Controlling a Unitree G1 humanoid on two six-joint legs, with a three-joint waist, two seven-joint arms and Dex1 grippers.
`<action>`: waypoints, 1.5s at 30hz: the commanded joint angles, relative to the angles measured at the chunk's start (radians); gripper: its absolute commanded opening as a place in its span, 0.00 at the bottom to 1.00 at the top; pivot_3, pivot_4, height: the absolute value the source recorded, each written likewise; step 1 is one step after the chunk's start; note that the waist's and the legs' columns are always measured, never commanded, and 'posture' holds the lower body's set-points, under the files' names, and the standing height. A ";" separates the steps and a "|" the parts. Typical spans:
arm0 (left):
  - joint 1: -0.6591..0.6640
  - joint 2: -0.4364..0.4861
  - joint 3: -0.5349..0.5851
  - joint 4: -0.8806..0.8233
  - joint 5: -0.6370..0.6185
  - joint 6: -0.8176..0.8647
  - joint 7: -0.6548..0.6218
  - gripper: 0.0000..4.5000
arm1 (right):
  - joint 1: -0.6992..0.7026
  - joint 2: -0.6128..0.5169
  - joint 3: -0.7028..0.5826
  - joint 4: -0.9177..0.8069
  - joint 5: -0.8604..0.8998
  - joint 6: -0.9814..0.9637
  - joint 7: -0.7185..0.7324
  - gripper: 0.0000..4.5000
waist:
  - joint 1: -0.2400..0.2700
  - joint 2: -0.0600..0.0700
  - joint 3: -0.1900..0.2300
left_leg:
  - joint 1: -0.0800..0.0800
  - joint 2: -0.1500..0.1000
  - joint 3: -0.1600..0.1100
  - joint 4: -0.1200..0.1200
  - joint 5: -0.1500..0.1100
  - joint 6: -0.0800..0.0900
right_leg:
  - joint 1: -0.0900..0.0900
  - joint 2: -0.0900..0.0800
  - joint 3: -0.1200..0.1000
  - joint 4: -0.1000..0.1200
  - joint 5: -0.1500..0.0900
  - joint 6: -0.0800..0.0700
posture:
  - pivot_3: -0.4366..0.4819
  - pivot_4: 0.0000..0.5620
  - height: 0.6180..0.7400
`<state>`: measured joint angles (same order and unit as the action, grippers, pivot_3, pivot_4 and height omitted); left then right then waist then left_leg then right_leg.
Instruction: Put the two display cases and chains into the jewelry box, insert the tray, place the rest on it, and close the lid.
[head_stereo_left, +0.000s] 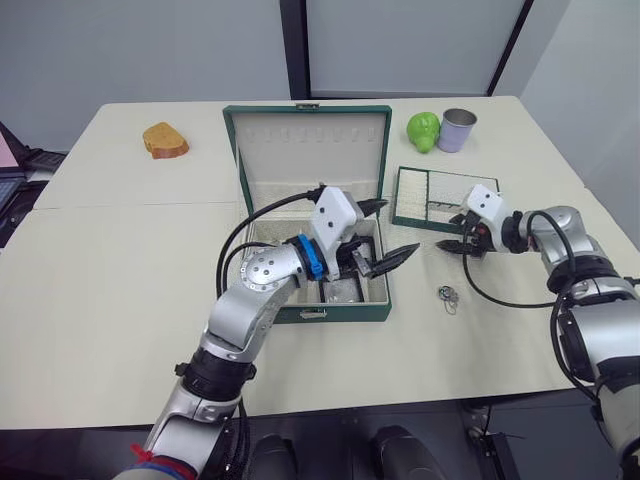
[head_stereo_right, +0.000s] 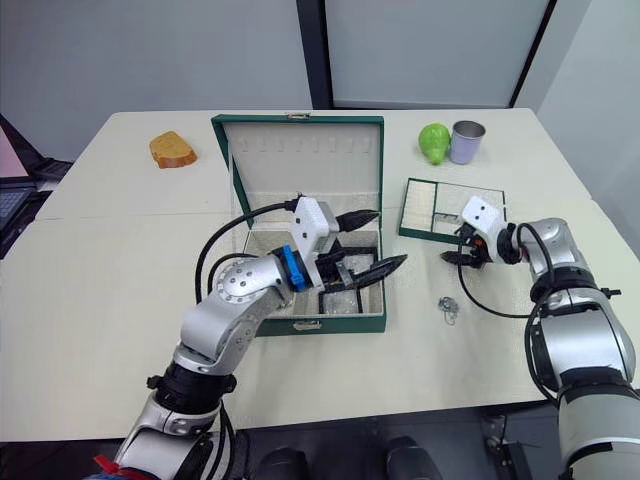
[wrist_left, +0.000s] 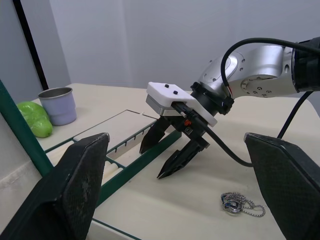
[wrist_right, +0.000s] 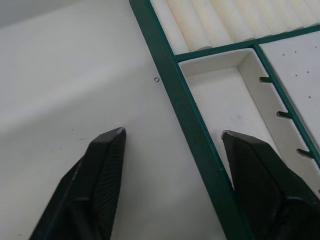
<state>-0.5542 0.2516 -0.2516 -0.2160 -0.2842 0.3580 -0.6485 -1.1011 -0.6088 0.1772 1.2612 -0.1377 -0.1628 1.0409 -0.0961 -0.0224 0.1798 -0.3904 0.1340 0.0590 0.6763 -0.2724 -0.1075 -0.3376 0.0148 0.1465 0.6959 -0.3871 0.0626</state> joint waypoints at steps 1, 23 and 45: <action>-0.009 -0.021 0.005 -0.002 0.016 -0.036 0.013 1.00 | -0.027 0.000 -0.026 0.002 -0.002 -0.018 -0.014 0.47 | 0.001 0.000 0.000 | 0.000 0.000 0.000 0.000 0.000 0.000 | 0.000 0.000 0.000 0.000 0.000 0.000 | 0.48 0.27 1.00; -0.039 -0.019 0.016 0.028 0.022 -0.048 -0.024 1.00 | -0.008 -0.011 -0.077 0.014 0.013 0.001 -0.037 0.01 | 0.010 0.000 0.000 | 0.000 0.000 0.000 0.000 0.000 0.000 | 0.000 0.000 -0.001 0.000 0.000 0.000 | 0.48 0.27 1.00; 0.142 0.120 0.175 -0.187 -0.157 -0.013 -0.104 1.00 | 0.217 -0.370 -0.225 -0.804 0.274 0.450 0.411 0.01 | 0.025 0.007 0.004 | -0.002 0.000 0.000 0.000 0.000 0.000 | 0.000 -0.001 -0.001 -0.003 0.000 0.000 | 0.48 0.27 1.00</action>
<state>-0.4170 0.3652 -0.0984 -0.3471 -0.4093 0.3409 -0.7418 -0.8792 -0.9443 -0.0002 0.5780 0.0825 0.2234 1.4246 -0.0711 -0.0154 0.1837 -0.3931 0.1340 0.0584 0.6761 -0.2725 -0.1075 -0.3372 0.0142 0.1454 0.6928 -0.3871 0.0629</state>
